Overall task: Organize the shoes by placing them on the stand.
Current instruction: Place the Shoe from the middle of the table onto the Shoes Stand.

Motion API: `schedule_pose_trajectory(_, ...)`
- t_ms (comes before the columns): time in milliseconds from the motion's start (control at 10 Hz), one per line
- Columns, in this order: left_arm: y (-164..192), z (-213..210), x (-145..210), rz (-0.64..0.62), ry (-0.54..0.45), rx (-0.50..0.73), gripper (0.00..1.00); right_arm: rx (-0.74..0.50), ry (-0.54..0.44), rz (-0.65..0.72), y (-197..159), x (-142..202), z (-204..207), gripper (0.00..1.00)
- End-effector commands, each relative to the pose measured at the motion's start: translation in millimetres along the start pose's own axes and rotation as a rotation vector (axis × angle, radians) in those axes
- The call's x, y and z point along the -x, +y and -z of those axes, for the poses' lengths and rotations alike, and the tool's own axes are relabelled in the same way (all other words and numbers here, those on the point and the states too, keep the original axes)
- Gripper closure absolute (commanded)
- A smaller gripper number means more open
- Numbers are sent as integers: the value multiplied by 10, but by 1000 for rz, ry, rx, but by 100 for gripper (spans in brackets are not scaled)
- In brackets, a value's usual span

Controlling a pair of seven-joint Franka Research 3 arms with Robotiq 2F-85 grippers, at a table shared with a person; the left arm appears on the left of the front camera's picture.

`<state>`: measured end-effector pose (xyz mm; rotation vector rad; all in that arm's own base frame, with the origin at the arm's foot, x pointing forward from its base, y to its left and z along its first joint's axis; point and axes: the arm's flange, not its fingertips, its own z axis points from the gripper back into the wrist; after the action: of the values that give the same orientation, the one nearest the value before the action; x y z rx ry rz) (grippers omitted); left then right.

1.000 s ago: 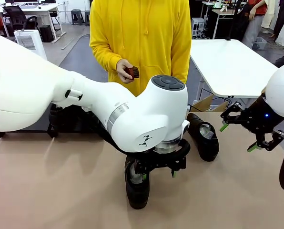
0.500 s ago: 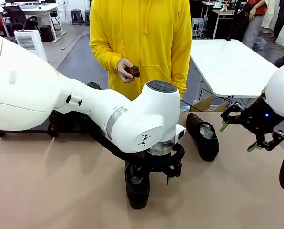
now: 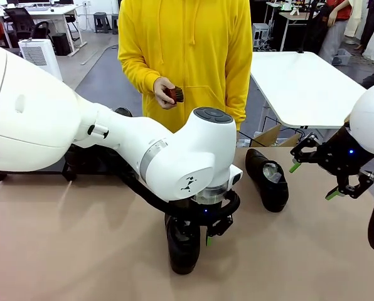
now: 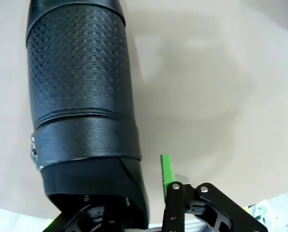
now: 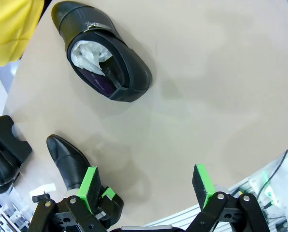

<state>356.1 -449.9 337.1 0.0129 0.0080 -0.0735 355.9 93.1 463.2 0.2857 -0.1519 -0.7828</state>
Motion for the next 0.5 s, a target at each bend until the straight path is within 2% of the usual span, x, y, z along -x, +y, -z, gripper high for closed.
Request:
schedule_pose_trajectory(0,21,-15,-14,-3,-20,-27,100,-11,0,-21,3,-13,-3,0)
schedule_pose_trajectory(300,24,-16,-35,-4,-28,-30,100,-11,0,-21,3,-13,-3,0)
schedule_pose_trajectory(400,41,-46,-23,19,0,-27,100,-11,0,-21,3,-13,-3,0)
